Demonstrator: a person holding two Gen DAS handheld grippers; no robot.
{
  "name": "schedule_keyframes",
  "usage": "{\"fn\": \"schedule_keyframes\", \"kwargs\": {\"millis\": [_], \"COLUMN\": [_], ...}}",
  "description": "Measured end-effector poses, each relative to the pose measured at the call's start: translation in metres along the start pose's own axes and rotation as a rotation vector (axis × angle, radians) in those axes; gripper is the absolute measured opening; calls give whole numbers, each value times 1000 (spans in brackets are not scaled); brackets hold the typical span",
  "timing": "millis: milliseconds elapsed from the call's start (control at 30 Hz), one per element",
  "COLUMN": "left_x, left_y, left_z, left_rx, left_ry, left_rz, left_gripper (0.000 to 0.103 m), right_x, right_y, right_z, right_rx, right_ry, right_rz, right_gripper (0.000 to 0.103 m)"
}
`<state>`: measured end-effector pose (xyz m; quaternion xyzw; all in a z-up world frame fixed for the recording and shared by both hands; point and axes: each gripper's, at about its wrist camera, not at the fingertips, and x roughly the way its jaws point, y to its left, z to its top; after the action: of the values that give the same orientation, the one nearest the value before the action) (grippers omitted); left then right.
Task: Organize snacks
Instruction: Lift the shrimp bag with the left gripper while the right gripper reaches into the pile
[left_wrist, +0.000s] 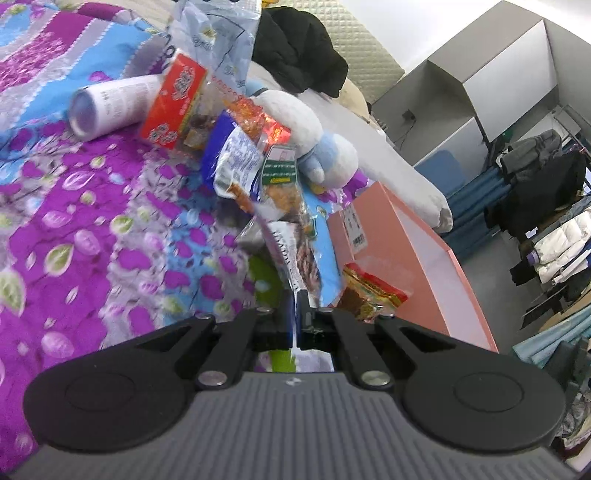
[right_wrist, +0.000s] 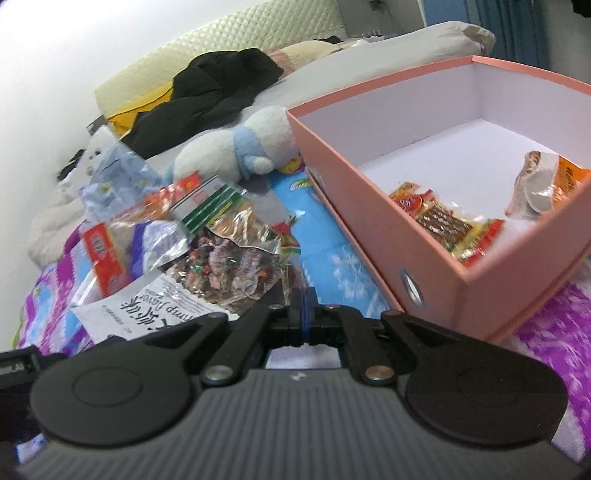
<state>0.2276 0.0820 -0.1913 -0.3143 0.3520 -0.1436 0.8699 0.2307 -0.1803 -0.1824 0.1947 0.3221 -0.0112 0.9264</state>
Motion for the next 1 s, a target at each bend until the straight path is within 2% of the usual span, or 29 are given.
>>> {"fn": "schedule_keyframes", "kwargs": {"millis": [400, 533, 667, 867, 933, 967, 1000], "left_x": [-45, -52, -53, -56, -57, -56, -55], "left_y": [1, 4, 12, 11, 9, 9, 8], "left_z": [-35, -48, -56, -57, -56, -56, -56], "left_rx": [64, 104, 94, 96, 97, 92, 88], "left_ry": [59, 93, 126, 157, 169, 176, 186], "left_rz": [87, 153, 204, 222, 229, 239, 254], "left_gripper": [1, 2, 2, 3, 10, 18, 38], "right_x": [-40, -40, -35, -33, -34, -35, -36], "right_y": [2, -3, -7, -12, -12, -11, -12], "right_z": [-33, -46, -55, -56, -57, -58, -59], "right_rx": [-77, -91, -112, -133, -151, -162, -173], "right_ry": [93, 130, 160, 177, 185, 188, 190], "right_rz": [83, 91, 82, 86, 85, 83, 80], "right_gripper": [3, 3, 6, 7, 7, 8, 14]}}
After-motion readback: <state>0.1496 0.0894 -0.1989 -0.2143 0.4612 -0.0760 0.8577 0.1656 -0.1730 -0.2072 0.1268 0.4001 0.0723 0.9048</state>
